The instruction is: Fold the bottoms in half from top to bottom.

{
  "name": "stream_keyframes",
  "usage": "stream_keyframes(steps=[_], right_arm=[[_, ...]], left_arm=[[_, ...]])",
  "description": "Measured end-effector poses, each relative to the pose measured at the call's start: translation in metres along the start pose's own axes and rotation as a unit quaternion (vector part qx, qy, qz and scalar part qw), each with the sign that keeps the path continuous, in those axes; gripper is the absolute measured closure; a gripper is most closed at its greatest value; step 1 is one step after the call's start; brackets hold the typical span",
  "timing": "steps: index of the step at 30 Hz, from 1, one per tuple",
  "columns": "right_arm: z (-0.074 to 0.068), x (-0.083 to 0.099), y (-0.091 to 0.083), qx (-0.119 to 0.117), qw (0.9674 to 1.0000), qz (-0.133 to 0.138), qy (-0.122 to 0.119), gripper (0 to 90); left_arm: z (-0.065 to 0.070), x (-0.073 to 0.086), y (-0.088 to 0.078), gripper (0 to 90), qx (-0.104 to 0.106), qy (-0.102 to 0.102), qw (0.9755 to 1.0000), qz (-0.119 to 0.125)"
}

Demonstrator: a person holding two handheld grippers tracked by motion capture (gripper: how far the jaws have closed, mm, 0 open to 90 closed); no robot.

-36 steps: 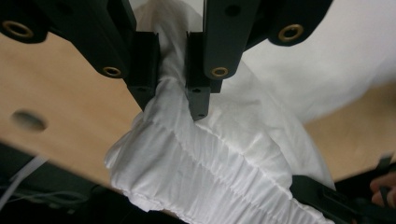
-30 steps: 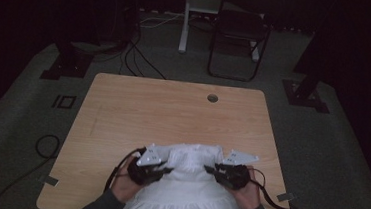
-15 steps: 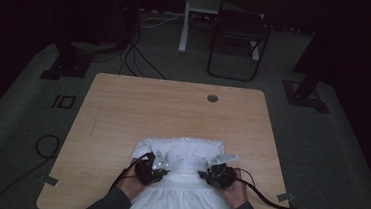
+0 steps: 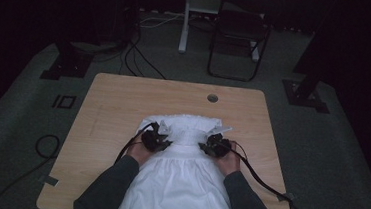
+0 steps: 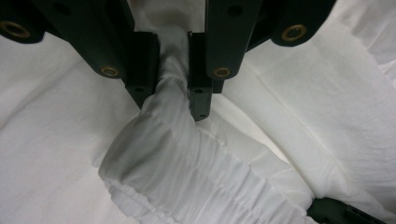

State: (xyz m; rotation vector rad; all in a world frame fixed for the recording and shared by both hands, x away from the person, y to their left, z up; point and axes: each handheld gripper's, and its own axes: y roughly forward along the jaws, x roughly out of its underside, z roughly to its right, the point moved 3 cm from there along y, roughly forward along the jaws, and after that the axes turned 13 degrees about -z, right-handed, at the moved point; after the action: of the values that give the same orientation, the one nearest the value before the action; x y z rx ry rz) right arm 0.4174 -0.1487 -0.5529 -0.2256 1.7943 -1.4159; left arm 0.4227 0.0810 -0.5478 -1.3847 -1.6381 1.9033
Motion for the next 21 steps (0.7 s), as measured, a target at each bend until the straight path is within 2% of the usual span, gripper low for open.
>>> stream_keyframes(steps=[2, 3, 4, 7, 8, 9, 10, 12, 14, 16, 19, 21], right_arm=[[0.004, -0.004, 0.002, 0.003, 1.0000, 0.000, 0.003, 77.0], [0.004, -0.004, 0.002, 0.003, 1.0000, 0.000, 0.003, 77.1], [0.016, -0.016, 0.008, 0.011, 0.9999, -0.001, 0.012, 77.0], [0.023, -0.023, 0.011, 0.018, 0.9997, 0.000, 0.015, 77.0], [0.030, -0.028, 0.015, 0.019, 0.9995, 0.004, 0.026, 77.0], [0.030, -0.028, 0.015, 0.019, 0.9995, 0.004, 0.026, 77.0], [0.033, -0.031, 0.016, 0.019, 0.9992, 0.005, 0.034, 77.0], [0.039, -0.038, 0.020, 0.032, 0.9984, 0.012, 0.046, 77.3], [0.041, -0.043, 0.024, 0.047, 0.9976, 0.016, 0.047, 77.6], [0.042, -0.046, 0.025, 0.052, 0.9972, 0.015, 0.051, 77.7], [0.043, -0.047, 0.024, 0.039, 0.9968, 0.019, 0.067, 78.1], [0.041, -0.046, 0.017, 0.031, 0.9967, 0.033, 0.068, 78.4]], left_arm=[[0.000, 0.000, 0.000, 76.5, 0.000, 0.000, 1.0000, 0.000], [-0.009, -0.008, 0.005, 76.5, -0.008, -0.004, 1.0000, -0.003], [-0.015, -0.015, 0.009, 76.5, -0.016, -0.011, 0.9998, -0.003], [-0.020, -0.019, 0.013, 76.5, -0.020, -0.019, 0.9996, -0.002], [-0.024, -0.023, 0.015, 76.5, -0.022, -0.027, 0.9994, -0.003], [-0.028, -0.026, 0.017, 76.5, -0.022, -0.033, 0.9992, -0.004], [-0.032, -0.029, 0.019, 76.5, -0.018, -0.048, 0.9987, -0.002], [-0.038, -0.034, 0.022, 76.5, -0.014, -0.068, 0.9976, -0.003], [-0.043, -0.037, 0.024, 76.5, -0.017, -0.086, 0.9961, -0.003], [-0.045, -0.037, 0.025, 76.9, -0.010, -0.106, 0.9944, 0.000], [-0.046, -0.036, 0.021, 79.1, 0.012, -0.126, 0.9919, 0.007], [-0.045, -0.037, 0.012, 81.2, 0.025, -0.131, 0.9909, 0.020]])
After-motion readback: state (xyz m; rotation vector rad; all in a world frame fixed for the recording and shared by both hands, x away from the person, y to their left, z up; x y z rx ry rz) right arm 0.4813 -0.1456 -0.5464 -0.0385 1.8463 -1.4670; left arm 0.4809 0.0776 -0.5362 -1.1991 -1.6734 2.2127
